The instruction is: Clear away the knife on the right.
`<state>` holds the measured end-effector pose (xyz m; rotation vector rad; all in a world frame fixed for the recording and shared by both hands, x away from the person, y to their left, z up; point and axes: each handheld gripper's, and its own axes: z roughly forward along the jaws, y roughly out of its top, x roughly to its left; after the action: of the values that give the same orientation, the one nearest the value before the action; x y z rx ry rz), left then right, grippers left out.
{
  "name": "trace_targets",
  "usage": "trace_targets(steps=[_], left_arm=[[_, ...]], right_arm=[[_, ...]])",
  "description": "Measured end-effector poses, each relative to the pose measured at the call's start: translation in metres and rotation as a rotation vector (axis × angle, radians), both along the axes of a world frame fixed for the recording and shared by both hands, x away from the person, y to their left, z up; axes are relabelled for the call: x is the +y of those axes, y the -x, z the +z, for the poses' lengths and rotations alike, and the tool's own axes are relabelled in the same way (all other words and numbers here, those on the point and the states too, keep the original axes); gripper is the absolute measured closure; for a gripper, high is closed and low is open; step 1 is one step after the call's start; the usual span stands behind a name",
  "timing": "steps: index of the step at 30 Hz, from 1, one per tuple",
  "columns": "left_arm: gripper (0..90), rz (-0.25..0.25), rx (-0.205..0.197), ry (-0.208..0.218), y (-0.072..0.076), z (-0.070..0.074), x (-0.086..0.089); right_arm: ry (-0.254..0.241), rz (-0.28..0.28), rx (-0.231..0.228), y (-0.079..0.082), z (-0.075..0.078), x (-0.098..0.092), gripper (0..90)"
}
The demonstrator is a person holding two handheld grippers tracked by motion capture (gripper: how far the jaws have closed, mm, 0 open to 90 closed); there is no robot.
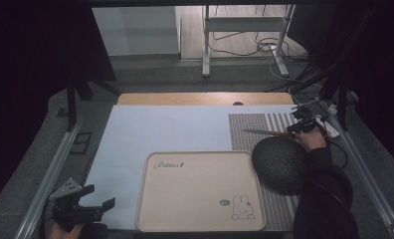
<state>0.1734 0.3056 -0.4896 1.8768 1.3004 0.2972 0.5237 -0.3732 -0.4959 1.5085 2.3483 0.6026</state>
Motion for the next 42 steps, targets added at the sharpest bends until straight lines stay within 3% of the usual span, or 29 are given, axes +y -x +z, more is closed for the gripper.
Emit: trace_targets(steps=[15,22,25,29,33,39,42], left_arm=[[1.7,-0.007,-0.001,-0.012,0.0,0.0,-0.002],[1.7,-0.008,-0.002,-0.013,-0.001,0.0,-0.002],[1.7,-0.008,-0.002,-0.015,0.0,0.0,-0.002],[1.7,-0.007,-0.002,-0.014,-0.001,0.0,-0.002],[1.7,-0.007,-0.001,-0.014,-0.001,0.0,-0.002],[1.7,-0.007,-0.001,-0.013,-0.001,0.0,-0.002],[1.7,-0.007,-0.001,-0.012,-0.001,0.0,-0.001]], right_arm=[[-0.012,0.058,0.078,0.021,0.003,-0.001,89.5],[-0.013,0.055,0.084,0.022,0.004,-0.001,88.8],[-0.006,0.041,0.061,0.021,0.008,-0.002,81.1],[-0.07,0.012,0.019,0.02,0.018,-0.002,67.9],[-0.102,0.018,0.019,0.017,0.022,0.003,44.3],[-0.052,0.043,-0.008,0.011,0.021,0.022,14.3],[-0.016,0.055,-0.006,0.009,0.02,0.032,4.7]])
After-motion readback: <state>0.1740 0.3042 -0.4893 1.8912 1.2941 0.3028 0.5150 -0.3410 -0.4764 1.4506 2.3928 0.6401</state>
